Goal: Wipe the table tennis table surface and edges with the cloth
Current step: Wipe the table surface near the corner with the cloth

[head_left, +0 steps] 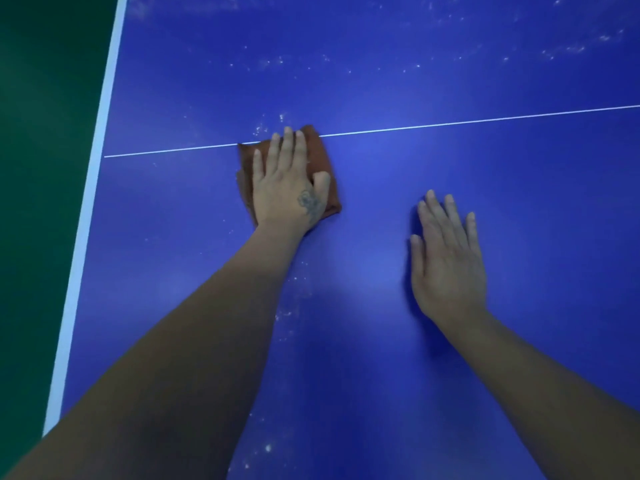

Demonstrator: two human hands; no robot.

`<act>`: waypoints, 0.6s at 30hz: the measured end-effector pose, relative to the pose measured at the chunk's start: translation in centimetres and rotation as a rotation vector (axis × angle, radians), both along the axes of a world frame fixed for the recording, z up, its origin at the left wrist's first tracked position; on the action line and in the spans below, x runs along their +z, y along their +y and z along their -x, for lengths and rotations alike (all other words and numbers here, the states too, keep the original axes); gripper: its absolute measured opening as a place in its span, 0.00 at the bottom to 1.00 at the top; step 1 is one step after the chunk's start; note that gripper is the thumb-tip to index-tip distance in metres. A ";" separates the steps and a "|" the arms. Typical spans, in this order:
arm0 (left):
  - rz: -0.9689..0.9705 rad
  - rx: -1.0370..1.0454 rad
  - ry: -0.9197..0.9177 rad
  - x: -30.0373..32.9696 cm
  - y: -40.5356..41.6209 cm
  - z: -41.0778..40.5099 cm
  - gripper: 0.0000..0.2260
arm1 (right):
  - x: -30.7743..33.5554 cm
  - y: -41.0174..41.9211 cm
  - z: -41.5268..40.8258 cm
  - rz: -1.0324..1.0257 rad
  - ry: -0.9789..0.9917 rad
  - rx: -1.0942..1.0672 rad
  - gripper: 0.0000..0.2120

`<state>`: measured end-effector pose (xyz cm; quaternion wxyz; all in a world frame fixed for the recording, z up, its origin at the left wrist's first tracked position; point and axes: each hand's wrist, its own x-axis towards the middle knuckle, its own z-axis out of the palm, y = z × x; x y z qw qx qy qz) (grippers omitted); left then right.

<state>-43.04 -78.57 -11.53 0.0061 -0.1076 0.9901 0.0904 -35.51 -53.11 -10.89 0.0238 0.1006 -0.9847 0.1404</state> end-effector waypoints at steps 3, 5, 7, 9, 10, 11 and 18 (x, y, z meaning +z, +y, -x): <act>0.000 0.075 0.002 0.1 -2.5 -1.8 0.34 | 0.6 -4.1 0.7 -0.007 0.003 0.084 0.25; -0.003 0.096 0.005 0.2 -3.1 -2.5 0.33 | 0.4 -6.1 0.9 -0.050 -0.044 0.103 0.26; -0.003 0.059 0.018 0.4 -2.6 -2.8 0.33 | -0.2 -6.9 0.9 -0.089 -0.077 0.084 0.27; 0.025 -0.032 0.041 0.4 -1.3 -2.4 0.32 | -0.7 -7.1 0.9 -0.080 -0.063 0.062 0.27; 0.036 -0.085 0.050 0.4 -0.4 -1.9 0.32 | -0.8 -7.2 1.0 -0.069 -0.049 0.058 0.27; 0.036 -0.137 0.052 0.5 0.5 -1.3 0.31 | -0.8 -7.2 1.0 -0.061 -0.040 0.057 0.27; 0.028 -0.280 0.098 -0.1 2.4 0.1 0.28 | -0.6 -7.4 1.0 -0.083 -0.030 0.048 0.27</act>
